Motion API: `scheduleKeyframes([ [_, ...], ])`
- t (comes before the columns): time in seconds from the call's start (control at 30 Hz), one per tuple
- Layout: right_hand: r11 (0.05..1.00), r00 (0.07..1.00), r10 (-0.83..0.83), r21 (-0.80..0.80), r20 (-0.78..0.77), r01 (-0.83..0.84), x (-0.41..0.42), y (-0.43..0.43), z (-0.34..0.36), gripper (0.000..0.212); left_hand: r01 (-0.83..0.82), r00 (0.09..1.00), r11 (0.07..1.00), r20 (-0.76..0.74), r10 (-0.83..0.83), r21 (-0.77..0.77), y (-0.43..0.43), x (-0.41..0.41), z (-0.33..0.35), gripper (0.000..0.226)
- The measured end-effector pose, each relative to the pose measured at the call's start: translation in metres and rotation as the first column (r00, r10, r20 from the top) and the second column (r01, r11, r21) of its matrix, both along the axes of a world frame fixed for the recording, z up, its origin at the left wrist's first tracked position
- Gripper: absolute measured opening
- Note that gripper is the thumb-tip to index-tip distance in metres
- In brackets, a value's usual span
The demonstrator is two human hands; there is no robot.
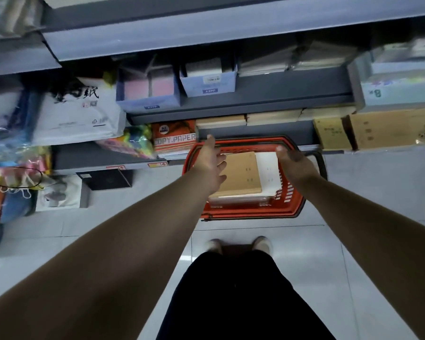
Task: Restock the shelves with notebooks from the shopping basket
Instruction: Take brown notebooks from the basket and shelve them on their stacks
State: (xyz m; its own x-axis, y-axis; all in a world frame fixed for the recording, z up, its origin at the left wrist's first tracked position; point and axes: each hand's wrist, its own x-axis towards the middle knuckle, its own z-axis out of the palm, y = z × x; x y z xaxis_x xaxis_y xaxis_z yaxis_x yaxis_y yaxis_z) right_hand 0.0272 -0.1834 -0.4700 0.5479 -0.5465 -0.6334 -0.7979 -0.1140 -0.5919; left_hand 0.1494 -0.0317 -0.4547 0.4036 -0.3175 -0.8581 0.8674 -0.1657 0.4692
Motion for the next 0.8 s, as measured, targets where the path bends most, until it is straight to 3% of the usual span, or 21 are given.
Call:
scheduleKeyframes([
  [0.17,0.977,0.984,0.174,-0.134,0.029,-0.168,0.010,-0.012,-0.054,0.052,-0.032,0.999,0.999,-0.032,0.032,0.016,-0.011,0.006,-0.059,0.074],
  [0.37,0.874,0.908,0.400,-0.246,-0.124,-0.418,0.021,-0.033,-0.125,0.031,-0.069,0.997,0.997,-0.037,0.070,0.027,-0.031,0.010,-0.125,0.072],
  [0.57,0.813,0.837,0.486,-0.223,-0.250,-0.538,0.017,-0.035,-0.191,0.039,-0.045,0.999,0.988,-0.016,0.047,0.145,-0.025,0.009,-0.194,0.069],
  [0.8,0.746,0.781,0.573,-0.237,-0.249,-0.623,0.017,-0.025,-0.245,0.039,-0.058,0.993,0.976,-0.085,0.077,0.209,-0.006,0.000,-0.258,0.061],
])
